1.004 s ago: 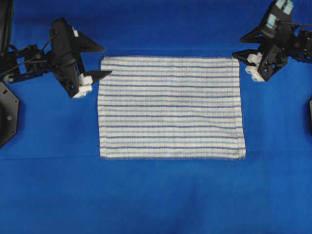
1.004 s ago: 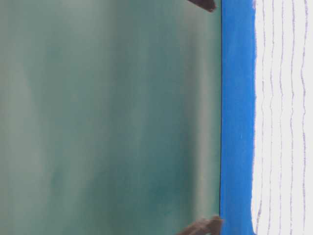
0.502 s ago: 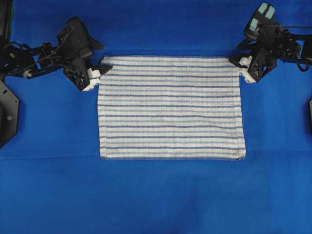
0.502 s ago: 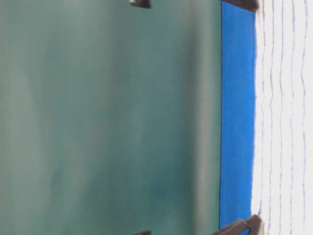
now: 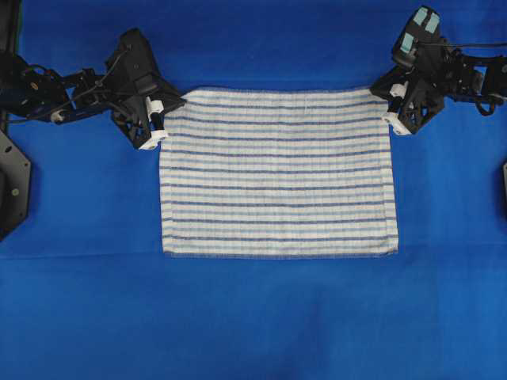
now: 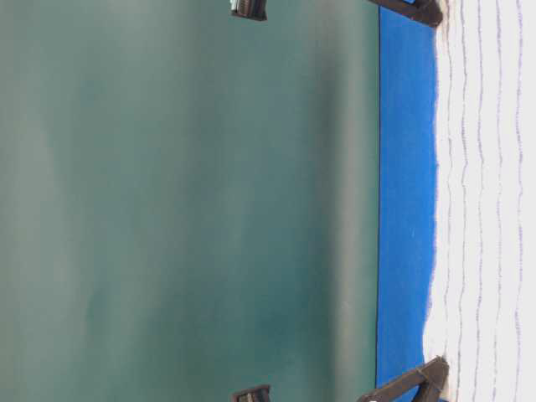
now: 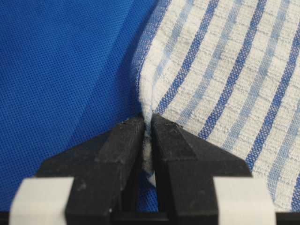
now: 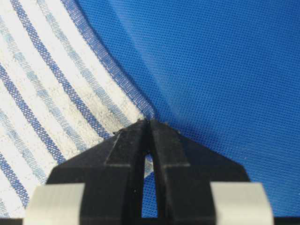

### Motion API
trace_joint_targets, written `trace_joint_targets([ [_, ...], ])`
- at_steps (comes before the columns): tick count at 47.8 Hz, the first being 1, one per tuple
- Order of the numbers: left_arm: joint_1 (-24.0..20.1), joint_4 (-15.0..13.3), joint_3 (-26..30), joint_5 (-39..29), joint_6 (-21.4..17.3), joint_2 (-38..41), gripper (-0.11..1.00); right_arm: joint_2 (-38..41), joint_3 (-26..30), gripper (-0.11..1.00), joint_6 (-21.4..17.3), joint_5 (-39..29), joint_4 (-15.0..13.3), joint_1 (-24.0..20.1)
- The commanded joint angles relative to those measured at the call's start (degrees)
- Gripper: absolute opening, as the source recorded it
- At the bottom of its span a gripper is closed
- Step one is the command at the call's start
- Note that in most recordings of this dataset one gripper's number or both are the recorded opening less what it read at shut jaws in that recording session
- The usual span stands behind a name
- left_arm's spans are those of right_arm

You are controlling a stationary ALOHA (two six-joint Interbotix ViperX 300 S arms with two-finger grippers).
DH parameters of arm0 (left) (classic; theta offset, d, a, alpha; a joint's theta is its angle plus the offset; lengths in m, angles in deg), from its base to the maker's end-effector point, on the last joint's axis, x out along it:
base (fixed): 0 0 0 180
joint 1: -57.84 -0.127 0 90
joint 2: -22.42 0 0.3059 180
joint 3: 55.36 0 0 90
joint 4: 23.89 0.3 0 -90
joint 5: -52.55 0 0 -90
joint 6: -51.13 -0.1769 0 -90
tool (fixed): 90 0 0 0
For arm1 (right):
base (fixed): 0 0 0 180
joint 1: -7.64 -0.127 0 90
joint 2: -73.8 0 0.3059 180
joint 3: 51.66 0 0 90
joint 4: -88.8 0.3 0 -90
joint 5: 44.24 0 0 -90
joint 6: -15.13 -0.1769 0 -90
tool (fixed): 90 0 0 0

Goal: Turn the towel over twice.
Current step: 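Lift the far edge of the towel up with both grippers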

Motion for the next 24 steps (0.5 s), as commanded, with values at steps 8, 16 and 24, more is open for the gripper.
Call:
trace_joint_targets([
  [8,-1.0,0.0,0.6,-1.1,0.5,-1.8,0.03,-1.4,0.5,0.04,0.0,-0.2,0.0,0.3],
  [16,-2.6,-0.1,0.7,-1.5,0.6,-6.9,0.03,-5.2,1.7,0.04,0.1,-1.1,0.0,0.9],
  [24,-5.3,-0.1,2.2,-3.1,0.1,-13.6,0.03,-9.8,3.7,0.04,0.4,-4.0,-0.1,3.3],
])
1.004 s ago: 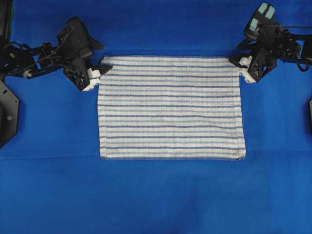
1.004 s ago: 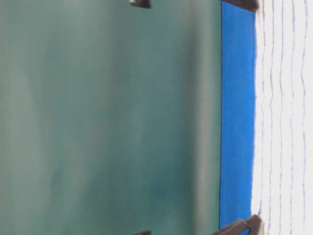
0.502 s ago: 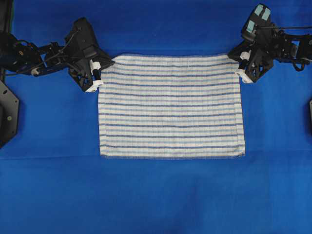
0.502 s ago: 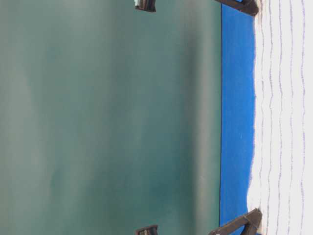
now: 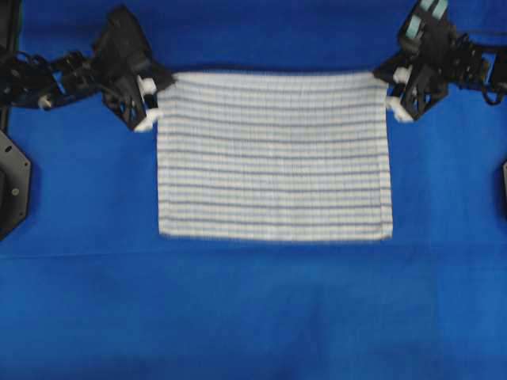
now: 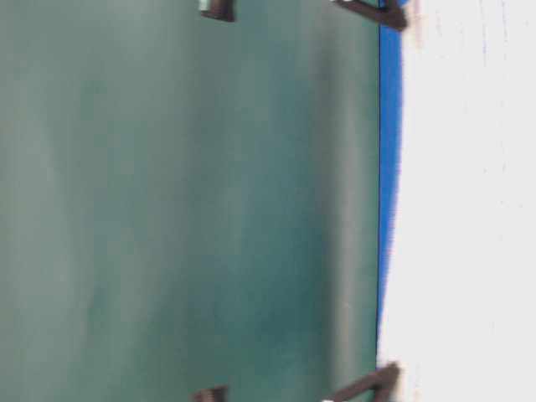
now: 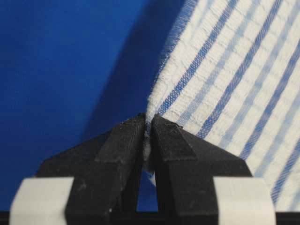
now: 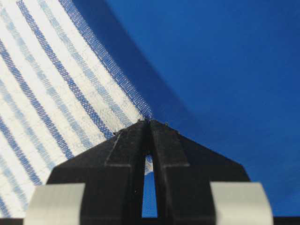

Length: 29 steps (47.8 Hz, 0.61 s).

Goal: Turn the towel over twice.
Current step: 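Lift the far edge of the towel up with both grippers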

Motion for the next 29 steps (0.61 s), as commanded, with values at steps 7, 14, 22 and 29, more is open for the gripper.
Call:
trace_joint_targets([
  [7,-3.0,-0.1,3.4,-0.7,-0.4,-8.3,0.03,-7.1,4.5,0.04,1.1,-4.9,-1.0,3.8],
  [14,-4.2,-0.1,5.7,-0.7,-0.7,-11.5,0.03,-11.7,8.3,0.04,2.7,-8.5,-2.0,5.4],
  [22,-4.6,0.0,8.1,-0.7,-3.4,-14.1,0.03,-15.0,12.6,0.04,3.5,-11.1,-3.2,6.0],
  [29,-4.6,-0.1,10.1,-0.6,-5.5,-15.8,0.03,-16.4,15.2,0.04,3.7,-12.6,-4.2,6.0],
])
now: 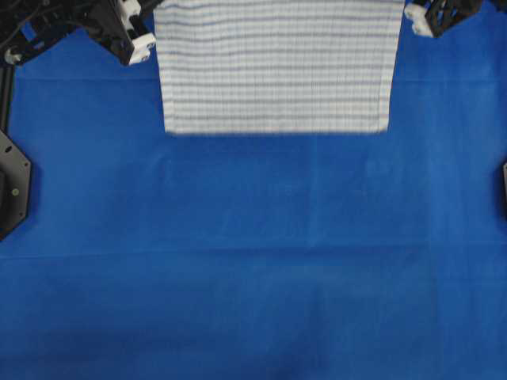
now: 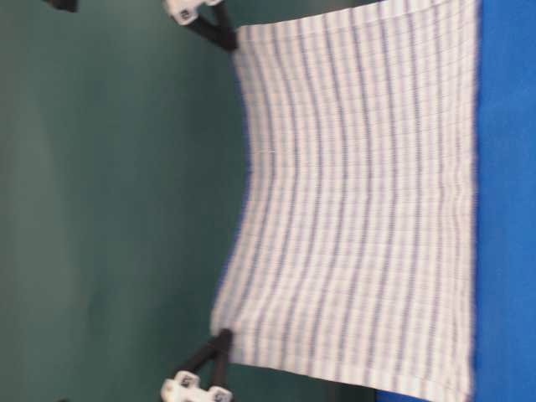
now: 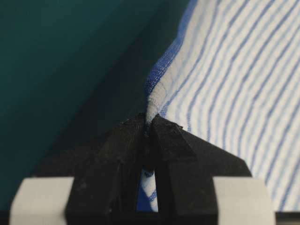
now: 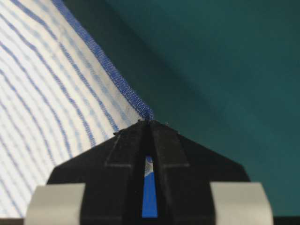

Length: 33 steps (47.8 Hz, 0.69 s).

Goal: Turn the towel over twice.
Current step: 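Lift the far edge of the towel up with both grippers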

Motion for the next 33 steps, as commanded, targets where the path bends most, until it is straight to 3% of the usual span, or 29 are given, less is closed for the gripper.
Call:
trace_joint_targets([
  [1,-0.2,-0.1,2.3,0.4,-0.4,-1.8,0.03,-1.5,2.9,0.04,0.1,-0.5,-0.7,0.3],
  [17,0.1,-0.1,3.1,0.1,-1.0,-7.0,0.03,-5.8,5.5,0.04,0.1,-2.5,-1.2,-0.1],
  [33,4.6,-0.1,0.4,-1.7,-0.6,-11.1,0.03,-11.1,3.4,0.04,-0.5,-6.8,-1.0,-4.9],
])
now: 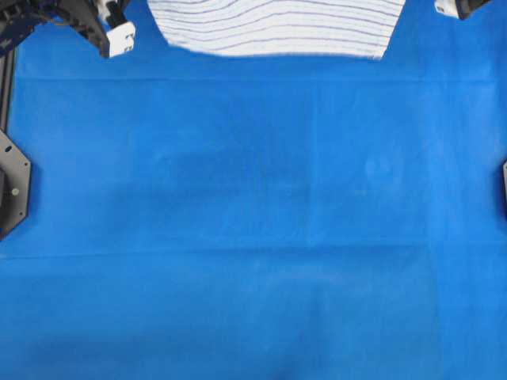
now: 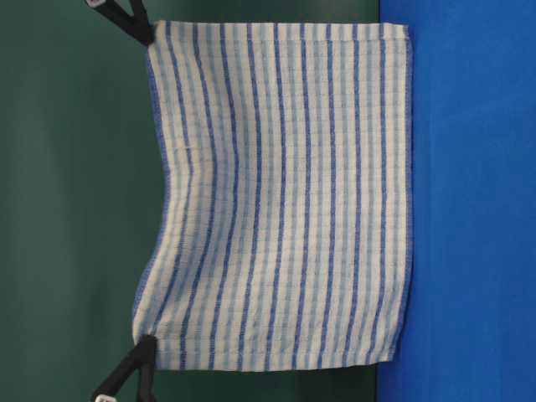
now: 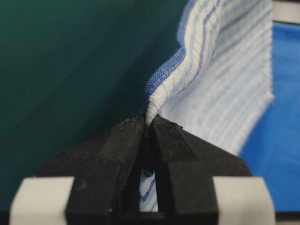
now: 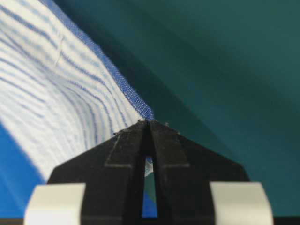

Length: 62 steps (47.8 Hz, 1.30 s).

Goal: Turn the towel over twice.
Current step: 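Lift the far edge of the towel up with both grippers, then swing the held edge over toward the near side and lower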

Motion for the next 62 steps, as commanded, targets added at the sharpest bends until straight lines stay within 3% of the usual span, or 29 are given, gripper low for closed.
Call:
trace_joint_targets([
  [1,1.2,-0.1,-0.1,-0.8,0.3,-1.7,0.03,-1.5,0.2,0.04,-0.4,-1.6,0.0,-1.5],
  [16,6.4,-0.1,-4.7,-9.1,2.9,-6.7,0.03,-4.7,-2.3,0.04,-1.7,-10.8,2.4,-11.9],
  [31,19.2,-0.1,-9.7,-15.8,4.5,-7.6,0.03,-7.3,-8.9,0.04,-6.8,-13.4,5.7,-27.2],
  [45,33.0,-0.1,-11.0,-15.8,11.6,0.0,0.03,-3.6,-15.9,0.04,-14.3,-12.0,7.2,-38.9],
  [51,36.7,-0.1,-11.0,-15.8,13.9,4.0,0.03,-1.3,-18.0,0.04,-18.4,-8.5,7.2,-41.7],
  [62,41.2,-0.1,-10.4,-15.3,14.6,10.5,0.03,3.5,-20.0,0.04,-22.5,-1.3,7.2,-45.4],
])
